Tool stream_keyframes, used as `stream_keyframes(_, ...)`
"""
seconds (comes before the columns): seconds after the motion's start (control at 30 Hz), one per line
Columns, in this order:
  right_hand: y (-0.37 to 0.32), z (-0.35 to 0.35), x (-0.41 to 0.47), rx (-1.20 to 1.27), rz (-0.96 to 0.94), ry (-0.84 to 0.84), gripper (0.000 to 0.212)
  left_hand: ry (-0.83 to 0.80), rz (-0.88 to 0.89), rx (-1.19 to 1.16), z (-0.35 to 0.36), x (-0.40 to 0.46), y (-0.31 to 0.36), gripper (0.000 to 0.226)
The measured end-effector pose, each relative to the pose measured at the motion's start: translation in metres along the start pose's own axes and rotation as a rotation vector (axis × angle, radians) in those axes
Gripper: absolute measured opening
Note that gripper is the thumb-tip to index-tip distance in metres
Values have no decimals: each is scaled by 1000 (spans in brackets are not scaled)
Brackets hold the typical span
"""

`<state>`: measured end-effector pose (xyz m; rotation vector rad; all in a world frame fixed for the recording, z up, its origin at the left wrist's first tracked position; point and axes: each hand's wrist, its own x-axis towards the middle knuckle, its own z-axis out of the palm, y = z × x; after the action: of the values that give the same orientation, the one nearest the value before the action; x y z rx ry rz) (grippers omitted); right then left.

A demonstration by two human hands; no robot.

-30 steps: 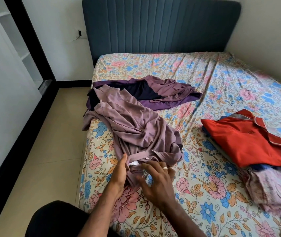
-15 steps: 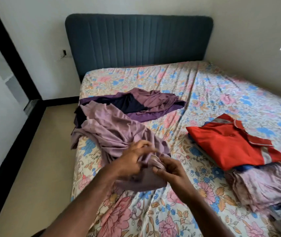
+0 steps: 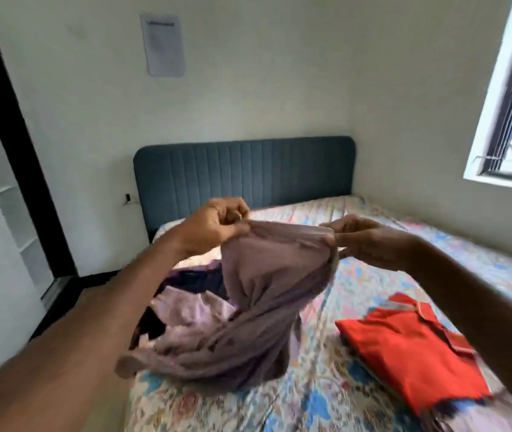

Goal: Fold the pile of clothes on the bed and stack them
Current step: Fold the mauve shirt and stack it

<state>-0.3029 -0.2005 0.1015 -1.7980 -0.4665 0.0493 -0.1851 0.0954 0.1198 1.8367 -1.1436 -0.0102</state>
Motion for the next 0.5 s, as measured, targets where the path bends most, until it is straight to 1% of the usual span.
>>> stream_keyframes(0.03, -4, -5, 11, -32, 17, 24, 71, -40, -33, 168, -12, 3, -2, 14)
stream_keyframes(0.07, -7, -7, 21, -33, 8, 33, 77, -76, -72, 274, -23, 5, 0, 14)
stream_keyframes(0.1, -10, -6, 33, -6, -22, 26, 77, -124, -118, 312, -36, 6, 2, 11)
stream_keyframes(0.13, -12, -2, 42, 39, -56, 20, 73, -200, -179, 311, -47, 4, 5, 10)
stream_keyframes(0.2, -24, 5, 61, 162, -124, 18, 59, -332, -320, 270, -68, -4, 15, 22)
stream_keyframes(0.27, -45, 4, 73, 204, -206, 18, 41, -399, -408, 260, -83, -16, 20, 14)
stream_keyframes(0.3, -59, 1, 75, 187, -241, 16, 34, -418, -442, 259, -87, -21, 24, 13)
stream_keyframes(0.37, -86, -6, 79, 89, -274, -3, 26, -395, -463, 264, -101, -29, 30, 15)
stream_keyframes(0.4, -100, -10, 82, 5, -278, -17, 23, -350, -447, 293, -112, -31, 33, 14)
stream_keyframes(0.47, -121, -20, 85, -238, -261, -38, 21, -197, -368, 470, -138, -26, 39, 5)
stream_keyframes(0.5, -129, -25, 89, -384, -236, -34, 27, -52, -330, 594, -153, -21, 44, 10)
